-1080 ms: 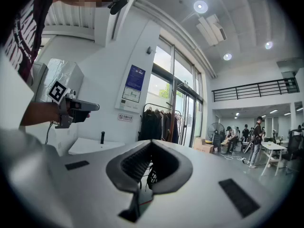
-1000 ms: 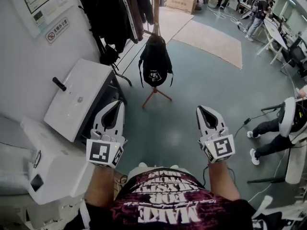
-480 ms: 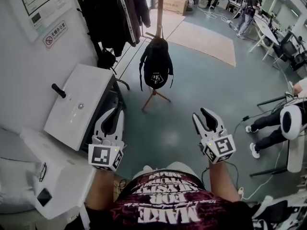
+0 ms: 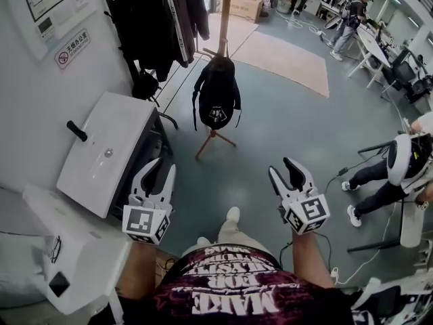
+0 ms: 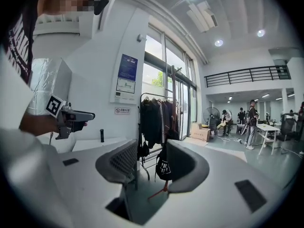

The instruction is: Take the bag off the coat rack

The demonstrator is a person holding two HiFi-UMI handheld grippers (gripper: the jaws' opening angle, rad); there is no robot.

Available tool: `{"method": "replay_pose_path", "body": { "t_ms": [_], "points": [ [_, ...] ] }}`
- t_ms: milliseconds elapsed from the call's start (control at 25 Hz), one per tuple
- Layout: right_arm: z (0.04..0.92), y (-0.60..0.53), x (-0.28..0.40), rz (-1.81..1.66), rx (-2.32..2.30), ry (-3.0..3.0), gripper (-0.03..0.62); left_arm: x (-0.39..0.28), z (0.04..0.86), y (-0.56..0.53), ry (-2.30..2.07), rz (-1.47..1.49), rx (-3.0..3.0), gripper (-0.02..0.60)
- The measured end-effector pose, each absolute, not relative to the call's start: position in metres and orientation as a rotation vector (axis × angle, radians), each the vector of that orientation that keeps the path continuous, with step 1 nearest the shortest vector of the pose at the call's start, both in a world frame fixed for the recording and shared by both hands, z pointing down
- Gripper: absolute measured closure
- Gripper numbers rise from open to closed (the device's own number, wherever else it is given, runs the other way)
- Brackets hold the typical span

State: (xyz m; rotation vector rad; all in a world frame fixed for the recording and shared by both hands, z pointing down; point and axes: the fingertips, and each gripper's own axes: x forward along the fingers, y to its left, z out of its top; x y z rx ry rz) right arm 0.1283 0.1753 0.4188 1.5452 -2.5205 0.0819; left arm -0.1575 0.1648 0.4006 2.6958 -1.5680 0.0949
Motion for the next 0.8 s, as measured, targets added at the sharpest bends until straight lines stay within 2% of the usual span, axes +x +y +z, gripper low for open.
{"method": "replay_pose_path", "body": {
  "t_ms": [800],
  "points": [
    [0.425, 0.047, 0.138, 0.105, 1.344, -2.621, 0.396, -0.136, 0.389, 0.058, -1.716, 0.119, 2.622, 0.477]
  ]
}}
